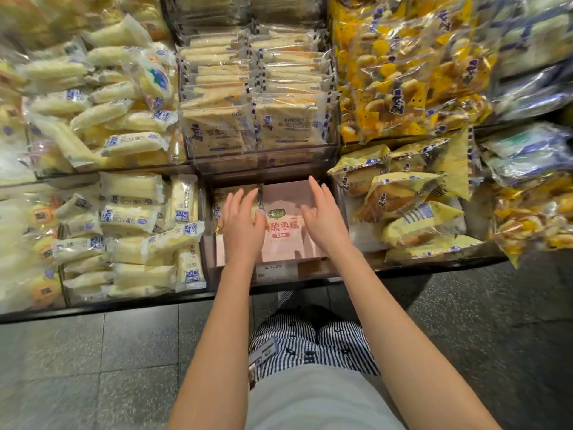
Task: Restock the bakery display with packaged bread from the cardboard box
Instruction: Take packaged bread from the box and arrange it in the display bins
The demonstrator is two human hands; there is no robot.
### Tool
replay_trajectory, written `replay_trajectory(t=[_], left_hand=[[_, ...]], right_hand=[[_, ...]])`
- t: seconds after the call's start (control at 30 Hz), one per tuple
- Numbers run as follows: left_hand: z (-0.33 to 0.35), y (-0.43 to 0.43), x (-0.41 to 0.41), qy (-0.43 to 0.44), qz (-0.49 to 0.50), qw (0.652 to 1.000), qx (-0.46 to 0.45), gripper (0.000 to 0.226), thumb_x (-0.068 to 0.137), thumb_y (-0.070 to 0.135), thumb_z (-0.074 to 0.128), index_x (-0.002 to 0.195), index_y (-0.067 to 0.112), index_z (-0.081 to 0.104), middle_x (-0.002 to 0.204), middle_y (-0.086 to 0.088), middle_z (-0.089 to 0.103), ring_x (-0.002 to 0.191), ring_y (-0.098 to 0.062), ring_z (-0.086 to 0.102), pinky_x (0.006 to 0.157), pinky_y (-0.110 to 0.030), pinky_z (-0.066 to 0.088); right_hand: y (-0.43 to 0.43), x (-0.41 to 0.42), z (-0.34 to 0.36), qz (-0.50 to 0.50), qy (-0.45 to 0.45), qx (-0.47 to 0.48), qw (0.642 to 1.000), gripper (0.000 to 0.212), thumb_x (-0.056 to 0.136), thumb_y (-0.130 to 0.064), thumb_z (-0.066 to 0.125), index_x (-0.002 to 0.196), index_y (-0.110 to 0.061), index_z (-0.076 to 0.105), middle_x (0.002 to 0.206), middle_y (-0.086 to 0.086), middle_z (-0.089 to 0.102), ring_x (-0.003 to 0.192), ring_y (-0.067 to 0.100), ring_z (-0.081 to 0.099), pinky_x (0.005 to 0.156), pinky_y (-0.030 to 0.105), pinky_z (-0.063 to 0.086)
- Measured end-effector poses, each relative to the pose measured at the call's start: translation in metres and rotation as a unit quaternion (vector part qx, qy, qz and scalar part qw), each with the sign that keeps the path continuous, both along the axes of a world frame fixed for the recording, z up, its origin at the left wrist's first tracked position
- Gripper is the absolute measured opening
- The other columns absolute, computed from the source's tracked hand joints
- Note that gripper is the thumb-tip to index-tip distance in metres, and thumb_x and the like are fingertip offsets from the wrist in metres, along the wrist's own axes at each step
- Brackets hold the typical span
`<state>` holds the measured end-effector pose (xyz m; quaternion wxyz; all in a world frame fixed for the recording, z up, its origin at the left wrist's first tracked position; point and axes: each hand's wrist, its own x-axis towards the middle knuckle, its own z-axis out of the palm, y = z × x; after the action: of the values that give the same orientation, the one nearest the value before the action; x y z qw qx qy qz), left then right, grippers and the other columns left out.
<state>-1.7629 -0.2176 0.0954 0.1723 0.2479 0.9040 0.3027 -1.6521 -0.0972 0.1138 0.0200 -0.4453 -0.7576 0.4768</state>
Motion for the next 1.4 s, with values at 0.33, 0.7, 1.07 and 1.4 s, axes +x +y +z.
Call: replay_trajectory(t=[0.33,0.7,1.07,1.4], left_hand=[[0.059,0.082,0.137,0.092,-0.151,0.982,0.071,0.041,0.098,0.019,0.055,0.138,0.016,0.055,0.146,-0.012,0.047,0.141,-0.031,0.033,0.119,-0.045,0.023],[0.06,0.192,0.427,0.076,-0.465,0.875,0.112,0.044,0.09,0.022,0.059,0.133,0.013,0.059,0.132,-0.015,0.058,0.128,-0.037,0.047,0.111,-0.049,0.033],[0.08,0.261,0.709,0.105,-0.749,0.648,0.096,0.053,0.086,0.019,0.059,0.138,0.014,0.054,0.135,-0.017,0.056,0.131,-0.042,0.042,0.116,-0.048,0.027],[0.07,0.318,0.926,0.079,-0.856,0.508,0.06,0.053,0.096,0.02,0.057,0.147,0.026,0.042,0.151,-0.003,0.043,0.146,-0.03,0.022,0.118,-0.052,0.023]], right_hand=[[0.049,0.177,0.071,-0.036,0.047,0.083,0.995,0.054,0.103,-0.027,0.045,0.154,-0.02,0.027,0.162,0.004,0.022,0.151,0.014,0.011,0.12,0.035,0.018],[0.069,0.497,0.062,-0.311,-0.05,0.092,0.945,0.055,0.102,-0.03,0.048,0.151,-0.012,0.032,0.157,0.013,0.03,0.148,0.025,0.02,0.12,0.036,0.016],[0.047,0.727,0.07,-0.379,-0.25,0.151,0.878,0.059,0.103,-0.032,0.044,0.155,-0.02,0.02,0.162,0.015,0.012,0.15,0.035,0.008,0.12,0.047,0.011],[0.034,0.946,0.044,-0.568,-0.228,0.042,0.789,0.058,0.103,-0.036,0.044,0.155,-0.02,0.022,0.161,0.015,0.016,0.149,0.033,0.012,0.12,0.049,0.018]])
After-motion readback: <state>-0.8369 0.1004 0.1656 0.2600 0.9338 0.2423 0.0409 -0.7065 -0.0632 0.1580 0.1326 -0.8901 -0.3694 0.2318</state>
